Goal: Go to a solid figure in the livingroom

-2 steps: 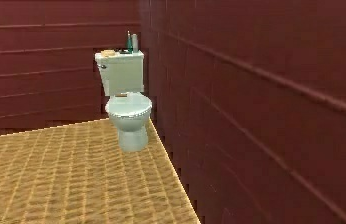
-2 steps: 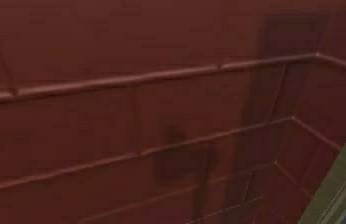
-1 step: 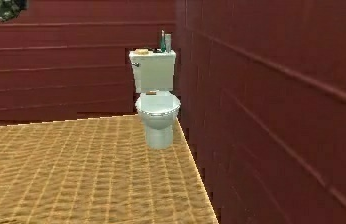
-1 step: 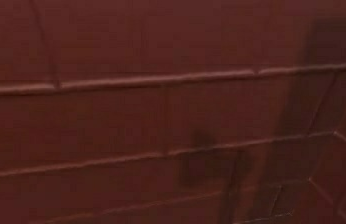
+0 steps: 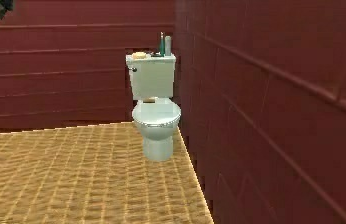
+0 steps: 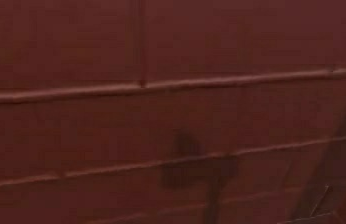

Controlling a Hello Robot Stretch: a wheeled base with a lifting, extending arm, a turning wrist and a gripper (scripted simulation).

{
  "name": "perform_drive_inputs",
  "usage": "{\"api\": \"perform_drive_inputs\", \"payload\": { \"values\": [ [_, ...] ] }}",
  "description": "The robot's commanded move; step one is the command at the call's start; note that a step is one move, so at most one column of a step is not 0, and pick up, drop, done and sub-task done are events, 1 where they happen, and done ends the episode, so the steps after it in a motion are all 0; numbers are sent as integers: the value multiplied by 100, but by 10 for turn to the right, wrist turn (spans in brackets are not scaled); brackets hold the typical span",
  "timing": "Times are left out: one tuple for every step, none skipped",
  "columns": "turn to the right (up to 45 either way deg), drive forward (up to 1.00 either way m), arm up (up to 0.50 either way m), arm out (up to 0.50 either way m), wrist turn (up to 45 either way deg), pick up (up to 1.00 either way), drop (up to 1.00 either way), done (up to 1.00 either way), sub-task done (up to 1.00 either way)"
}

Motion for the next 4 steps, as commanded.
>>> {"api": "perform_drive_inputs", "payload": {
  "values": [
    [-450,0,0,0,0,0,0,0,0],
    [-210,0,0,0,0,0,0,0,0],
    [0,50,0,0,0,0,0,0,0],
    [-150,0,0,0,0,0,0,0,0]
  ]
}}
